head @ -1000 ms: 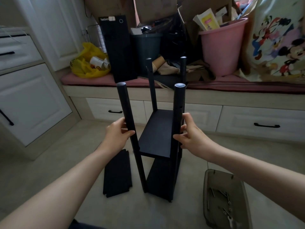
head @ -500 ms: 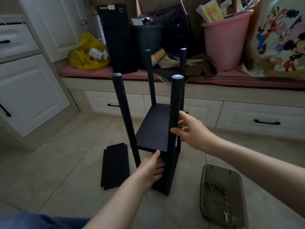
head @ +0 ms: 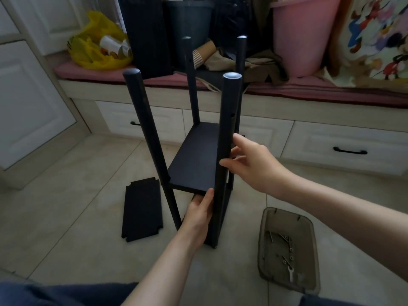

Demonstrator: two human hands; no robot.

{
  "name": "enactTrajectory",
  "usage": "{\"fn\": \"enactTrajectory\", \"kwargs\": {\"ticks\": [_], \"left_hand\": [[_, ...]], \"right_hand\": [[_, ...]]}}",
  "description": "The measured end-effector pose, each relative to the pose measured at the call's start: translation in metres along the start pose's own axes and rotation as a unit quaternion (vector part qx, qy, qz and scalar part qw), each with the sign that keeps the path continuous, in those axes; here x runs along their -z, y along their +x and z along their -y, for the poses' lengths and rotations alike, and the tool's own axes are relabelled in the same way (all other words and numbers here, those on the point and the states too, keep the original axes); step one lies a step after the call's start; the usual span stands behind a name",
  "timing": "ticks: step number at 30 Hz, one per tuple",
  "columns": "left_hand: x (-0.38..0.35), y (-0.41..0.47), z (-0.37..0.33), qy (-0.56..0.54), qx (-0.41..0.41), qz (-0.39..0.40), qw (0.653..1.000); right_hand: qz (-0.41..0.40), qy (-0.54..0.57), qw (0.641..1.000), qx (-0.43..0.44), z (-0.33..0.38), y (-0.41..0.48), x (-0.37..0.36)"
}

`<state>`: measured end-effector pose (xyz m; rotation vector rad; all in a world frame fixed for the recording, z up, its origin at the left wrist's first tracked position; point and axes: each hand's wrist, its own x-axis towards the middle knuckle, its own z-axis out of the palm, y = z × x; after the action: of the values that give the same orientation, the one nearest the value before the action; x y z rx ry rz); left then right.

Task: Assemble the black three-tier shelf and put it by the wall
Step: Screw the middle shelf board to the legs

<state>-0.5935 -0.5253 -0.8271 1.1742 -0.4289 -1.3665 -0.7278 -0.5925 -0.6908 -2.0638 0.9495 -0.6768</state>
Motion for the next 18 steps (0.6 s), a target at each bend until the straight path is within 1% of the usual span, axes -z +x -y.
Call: {"fn": "enactTrajectory", "kwargs": {"ticks": [9, 18], "left_hand": [[-0.009, 0.008, 0.013, -0.055, -0.022, 0.002, 0.998], [-0.014, 0.003, 0.022, -0.046, -0.022, 0.018, 0.999]], "right_hand": [[-0.007, 0.012, 1.000, 0.002, -0.002, -0.004, 0.004], [-0.001, 0.030, 1.000, -0.009, -0.008, -0.012, 0.012]]}}
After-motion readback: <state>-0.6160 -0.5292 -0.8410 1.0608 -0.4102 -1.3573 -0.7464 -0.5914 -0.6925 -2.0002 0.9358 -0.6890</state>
